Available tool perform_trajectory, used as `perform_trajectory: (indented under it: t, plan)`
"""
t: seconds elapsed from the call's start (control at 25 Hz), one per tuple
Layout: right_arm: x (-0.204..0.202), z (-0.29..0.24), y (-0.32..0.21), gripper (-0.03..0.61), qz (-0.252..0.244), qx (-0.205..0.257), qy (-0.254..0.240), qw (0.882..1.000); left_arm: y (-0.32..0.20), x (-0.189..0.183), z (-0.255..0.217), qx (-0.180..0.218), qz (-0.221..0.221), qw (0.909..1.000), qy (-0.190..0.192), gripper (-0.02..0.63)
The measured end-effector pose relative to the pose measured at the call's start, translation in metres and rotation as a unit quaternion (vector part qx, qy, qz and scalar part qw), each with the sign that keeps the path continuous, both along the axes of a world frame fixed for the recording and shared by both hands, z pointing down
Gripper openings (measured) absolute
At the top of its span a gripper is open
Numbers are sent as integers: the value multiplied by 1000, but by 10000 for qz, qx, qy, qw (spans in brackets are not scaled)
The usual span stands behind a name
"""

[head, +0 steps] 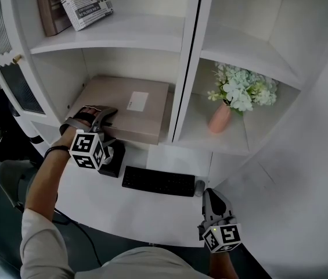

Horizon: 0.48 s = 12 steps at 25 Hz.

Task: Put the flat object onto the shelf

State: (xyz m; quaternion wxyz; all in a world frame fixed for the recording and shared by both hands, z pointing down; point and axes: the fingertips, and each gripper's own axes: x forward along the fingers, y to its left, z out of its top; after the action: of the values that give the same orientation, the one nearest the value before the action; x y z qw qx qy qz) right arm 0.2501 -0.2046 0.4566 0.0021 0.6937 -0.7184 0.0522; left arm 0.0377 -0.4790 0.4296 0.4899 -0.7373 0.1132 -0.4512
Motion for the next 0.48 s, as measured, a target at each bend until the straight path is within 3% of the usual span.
perform_trajectory:
  t: [0.48]
  plan:
    - [7,4,-6,3,-23,-32,-39,10000,-5,3,1,-344,-46,9994,-64,413]
